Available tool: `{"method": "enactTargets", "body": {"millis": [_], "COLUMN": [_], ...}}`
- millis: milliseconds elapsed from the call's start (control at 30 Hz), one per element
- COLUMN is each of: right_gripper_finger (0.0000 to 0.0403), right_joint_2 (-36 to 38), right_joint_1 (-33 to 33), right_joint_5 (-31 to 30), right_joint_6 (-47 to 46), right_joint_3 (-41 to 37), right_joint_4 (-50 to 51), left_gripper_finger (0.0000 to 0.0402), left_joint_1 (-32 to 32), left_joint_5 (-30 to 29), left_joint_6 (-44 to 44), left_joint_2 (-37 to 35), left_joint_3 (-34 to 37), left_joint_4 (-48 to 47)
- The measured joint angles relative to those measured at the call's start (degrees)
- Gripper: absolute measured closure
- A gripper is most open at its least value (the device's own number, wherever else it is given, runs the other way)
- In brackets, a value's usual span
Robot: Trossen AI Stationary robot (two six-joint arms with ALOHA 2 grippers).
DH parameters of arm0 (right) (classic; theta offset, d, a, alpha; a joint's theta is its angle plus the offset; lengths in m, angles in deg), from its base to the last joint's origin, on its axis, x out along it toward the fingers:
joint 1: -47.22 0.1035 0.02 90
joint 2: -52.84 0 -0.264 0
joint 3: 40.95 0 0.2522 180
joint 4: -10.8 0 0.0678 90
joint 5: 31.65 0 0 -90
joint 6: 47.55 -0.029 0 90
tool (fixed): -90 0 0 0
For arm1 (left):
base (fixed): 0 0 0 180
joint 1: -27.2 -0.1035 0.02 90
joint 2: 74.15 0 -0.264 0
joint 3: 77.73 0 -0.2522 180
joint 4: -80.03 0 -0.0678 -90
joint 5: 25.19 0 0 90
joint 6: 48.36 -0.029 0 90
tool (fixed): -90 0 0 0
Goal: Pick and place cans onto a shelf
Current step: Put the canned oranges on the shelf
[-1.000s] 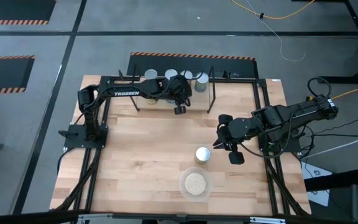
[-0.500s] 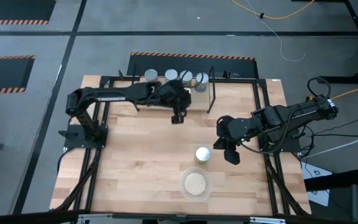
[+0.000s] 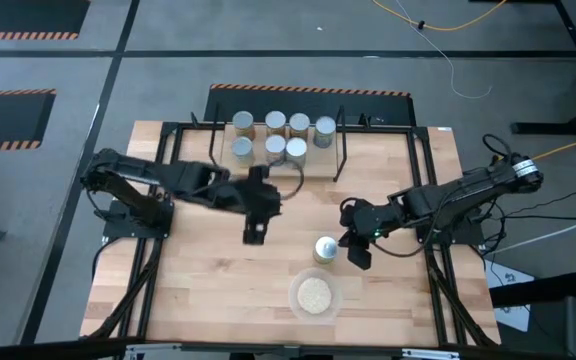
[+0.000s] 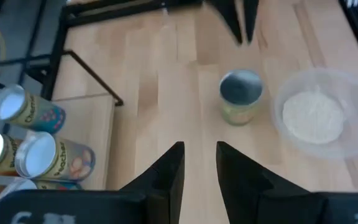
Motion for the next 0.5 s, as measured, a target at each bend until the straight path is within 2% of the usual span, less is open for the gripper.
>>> {"method": "enactTargets", "body": {"millis": [233,400,500], "right_gripper_finger": [0.035,0.035,0.035], "right_joint_2": [0.0,-0.2,-0.2], "right_joint_1": [-0.4,-0.5,-0.4], "right_joint_5": [-0.2,-0.2,-2.3], "right_joint_6": [0.0,0.0,0.0], "right_joint_3": [-4.9,-6.7,-7.4], "right_joint_4": [-8.7,-11.2,-11.1], "left_gripper_finger": [0.0315,0.0315,0.0315], "left_joint_1": [9.8,14.1,15.7], "left_joint_5": [-10.2,-13.3,-13.8], "left_joint_6": [7.6,11.9,14.0], "left_joint_2": [-0.4,-0.3,-0.3], "left_joint_3": [1.0,4.3,6.5], "left_joint_4": [-3.8,-4.0,-4.0]}}
